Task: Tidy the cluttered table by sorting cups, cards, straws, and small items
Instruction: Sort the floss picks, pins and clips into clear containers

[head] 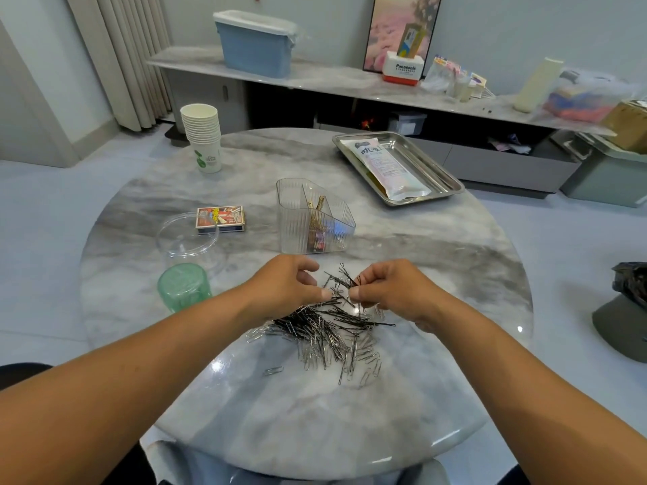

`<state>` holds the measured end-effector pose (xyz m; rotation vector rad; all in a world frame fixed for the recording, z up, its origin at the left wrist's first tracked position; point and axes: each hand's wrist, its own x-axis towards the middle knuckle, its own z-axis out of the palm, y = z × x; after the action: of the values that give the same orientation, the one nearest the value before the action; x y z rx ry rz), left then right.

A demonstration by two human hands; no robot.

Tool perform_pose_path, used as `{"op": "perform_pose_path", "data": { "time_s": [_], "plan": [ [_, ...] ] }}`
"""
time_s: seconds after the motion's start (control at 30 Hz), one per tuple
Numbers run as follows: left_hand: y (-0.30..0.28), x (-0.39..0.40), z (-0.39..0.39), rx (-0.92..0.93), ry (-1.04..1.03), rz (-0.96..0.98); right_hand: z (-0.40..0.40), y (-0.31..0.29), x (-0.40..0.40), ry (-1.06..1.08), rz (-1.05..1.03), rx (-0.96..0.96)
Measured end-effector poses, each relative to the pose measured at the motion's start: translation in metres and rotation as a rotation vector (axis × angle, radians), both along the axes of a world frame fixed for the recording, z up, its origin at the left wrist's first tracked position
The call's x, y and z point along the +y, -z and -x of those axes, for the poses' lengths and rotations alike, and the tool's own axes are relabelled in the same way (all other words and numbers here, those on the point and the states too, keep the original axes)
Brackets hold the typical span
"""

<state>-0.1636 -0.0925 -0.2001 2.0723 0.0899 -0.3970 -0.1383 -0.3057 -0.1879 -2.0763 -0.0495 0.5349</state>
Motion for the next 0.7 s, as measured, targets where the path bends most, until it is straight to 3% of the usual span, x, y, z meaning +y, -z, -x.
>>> {"op": "perform_pose_path", "data": {
  "time_s": [0.17,0.23,0.53,0.7],
  "plan": [
    [-0.002,-0.014,0.01,0.287,-0.202,0.62,0.009,-0.001,0.009,0.055,-0.258,0.176],
    [-0.003,-0.021,0.015,0.325,-0.196,0.765,0.012,0.0,0.013,0.063,-0.306,0.211],
    [0.002,-0.02,0.012,0.232,-0.391,0.739,0.014,0.001,0.02,0.105,-0.288,0.205],
    [0.0,-0.008,0.01,0.28,-0.292,0.509,0.011,-0.002,0.015,0.156,-0.183,0.067]
  ]
}}
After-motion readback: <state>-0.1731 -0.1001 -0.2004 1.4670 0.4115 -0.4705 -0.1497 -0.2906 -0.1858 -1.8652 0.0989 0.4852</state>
